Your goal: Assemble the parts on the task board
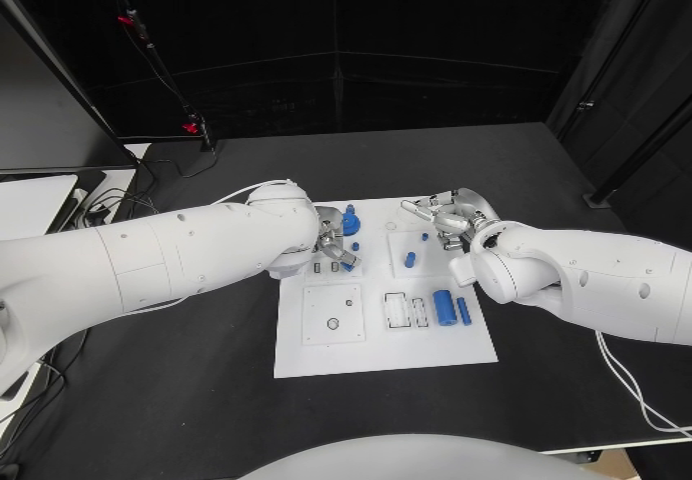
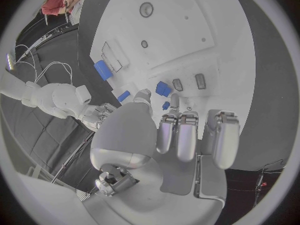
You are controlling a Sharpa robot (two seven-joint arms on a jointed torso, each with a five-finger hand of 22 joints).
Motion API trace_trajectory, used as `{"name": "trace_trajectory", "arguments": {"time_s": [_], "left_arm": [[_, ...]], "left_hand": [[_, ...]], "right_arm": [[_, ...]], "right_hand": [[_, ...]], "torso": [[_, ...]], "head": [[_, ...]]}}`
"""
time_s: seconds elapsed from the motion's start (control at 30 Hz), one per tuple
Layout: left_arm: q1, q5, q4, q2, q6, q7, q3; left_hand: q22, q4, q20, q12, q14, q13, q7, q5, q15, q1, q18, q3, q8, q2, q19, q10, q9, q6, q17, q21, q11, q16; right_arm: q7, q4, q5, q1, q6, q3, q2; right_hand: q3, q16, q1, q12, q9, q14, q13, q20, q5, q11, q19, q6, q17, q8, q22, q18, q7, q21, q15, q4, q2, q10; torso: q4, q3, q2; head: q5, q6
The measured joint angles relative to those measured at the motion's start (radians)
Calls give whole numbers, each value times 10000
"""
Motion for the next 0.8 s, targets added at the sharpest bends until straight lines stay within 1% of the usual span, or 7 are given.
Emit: {"name": "trace_trajectory", "arguments": {"time_s": [0.17, 0.23, 0.4, 0.57, 0.63, 0.7, 0.8], "left_arm": [[-14, -476, 484, -423, -845, 564, -9], [-13, -767, 685, -604, -1289, 944, -9], [-6, -1640, 949, -956, -2217, 2066, -6], [-4, -2664, 1021, -1208, -2867, 3340, -5], [-4, -3142, 989, -1272, -3058, 3896, -5], [-4, -3706, 881, -1293, -3213, 4544, -5], [-4, -4437, 709, -1296, -3330, 5354, -5]], "left_hand": [[0, -24, 0, 0, 0, 0, -37, 0, 0, 0, 0, -23, 23, 0, 0, -7, 29, -104, 0, 0, 7, 0], [0, -24, 56, 0, 3, 0, -1, 0, 4, 102, -1, -23, 42, -52, -15, 3, -41, -251, 0, 0, 76, 0], [-1, -187, 72, 0, 4, 0, -20, -84, 5, 1058, 0, 250, 46, -168, 0, 4, -393, -179, 0, 0, 77, 0], [-1, -85, 72, 0, 4, 0, -100, -359, 5, 1964, -1, 768, -95, -643, 0, 4, -1037, 181, 0, 0, 76, 0], [-1, -23, 72, 0, 4, 0, -183, -680, 4, 2191, -1, 1025, -301, -869, 0, -4, -1355, 269, 0, 0, 57, 0], [-1, -22, -17, 0, 3, 0, -253, -1122, -146, 2412, 0, 1582, -711, -1130, -3, -1, -1971, 622, 0, 0, -112, 0], [-1, -25, -92, 0, 5, -1, -430, -1477, -219, 2568, 1, 1984, -1128, -1393, -7, 0, -2545, 888, 0, 0, -221, 0]], "right_arm": [[0, -3, 0, -4, 1, 0, -13], [0, -4, 0, -11, 2, 0, -16], [0, -4, 0, -18, 3, -1, -17], [0, -4, 0, -25, 5, -1, -17], [0, -4, 0, -26, 6, -1, -17], [1, -4, 0, -27, 6, -1, -19], [1, -4, 0, -29, 6, -1, -23]], "right_hand": [[0, 0, 0, 0, -6, 0, 0, 0, 0, 0, 0, 0, 0, 0, 0, 1, 0, 0, 0, 0, 0, 0], [0, 0, 0, 0, -8, 0, 0, 0, 0, 0, 0, 0, 0, 0, 0, 1, 0, 0, 0, 0, 0, 0], [1, 0, 0, 0, -8, 0, 0, 0, 0, 0, 0, 0, -1, 0, 0, 0, 0, 0, 0, -1, 0, 0], [1, 0, 0, 0, -8, 0, 0, 0, 0, 0, 0, 0, -1, 0, 0, 0, 0, 0, 0, -1, 0, 0], [1, 0, 0, 0, -7, 0, 0, 0, 0, 0, 0, 0, -2, 0, 0, -1, 0, 0, 0, -1, 0, 0], [1, 0, 0, 0, -7, 0, 0, 0, 0, 0, 0, 0, -2, 0, 0, 1, 0, 0, 0, -1, 0, 0], [1, 0, 0, 0, -7, 0, 0, 0, 0, 0, 0, 0, -2, 0, 0, 0, 0, 0, 0, -1, 0, 0]], "torso": [[6, 1, 0], [8, 1, 0], [9, 1, 0], [8, 1, 0], [6, -1, 0], [3, -2, 2], [-3, -4, 5]], "head": [[-25, -13], [-26, -14], [-12, -17], [12, -23], [19, -23], [28, -22], [37, -22]]}}
